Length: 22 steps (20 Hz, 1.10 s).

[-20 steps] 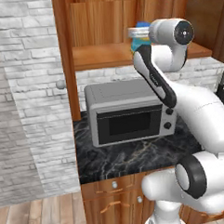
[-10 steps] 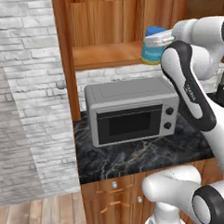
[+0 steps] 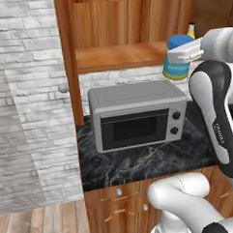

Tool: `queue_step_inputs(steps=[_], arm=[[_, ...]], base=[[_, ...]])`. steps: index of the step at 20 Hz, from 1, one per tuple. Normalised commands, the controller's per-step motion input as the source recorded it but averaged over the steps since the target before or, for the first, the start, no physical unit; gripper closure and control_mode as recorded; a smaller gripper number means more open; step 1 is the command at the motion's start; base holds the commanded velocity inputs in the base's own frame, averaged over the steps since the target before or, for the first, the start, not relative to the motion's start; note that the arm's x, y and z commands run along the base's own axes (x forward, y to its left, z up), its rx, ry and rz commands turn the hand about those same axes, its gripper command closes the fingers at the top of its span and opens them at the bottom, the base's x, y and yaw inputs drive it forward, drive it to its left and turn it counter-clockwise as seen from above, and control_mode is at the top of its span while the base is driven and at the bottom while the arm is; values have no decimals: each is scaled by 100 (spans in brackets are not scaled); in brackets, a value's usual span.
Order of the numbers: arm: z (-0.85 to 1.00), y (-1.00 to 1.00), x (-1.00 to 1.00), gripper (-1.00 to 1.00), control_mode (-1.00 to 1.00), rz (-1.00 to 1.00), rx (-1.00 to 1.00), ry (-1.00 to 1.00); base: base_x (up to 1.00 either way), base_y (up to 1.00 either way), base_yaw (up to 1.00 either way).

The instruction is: Move the mayonnaise and mustard from the cabinet to the dining counter.

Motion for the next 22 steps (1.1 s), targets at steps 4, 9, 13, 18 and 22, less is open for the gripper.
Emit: queue_step_inputs(steps=[4, 9, 13, 18, 22], arm=[[-12, 0, -83, 100, -100, -18, -1, 0], [-32, 0, -64, 100, -100, -15, 0, 0], [-26, 0, -47, 100, -100, -15, 0, 0], [-4, -5, -16, 100, -100, -12, 0, -1], [0, -14, 0, 100, -100, -2, 0, 0]], base=[[0, 0, 0], [0, 0, 0], [0, 0, 0], [0, 0, 0], [0, 0, 0]])
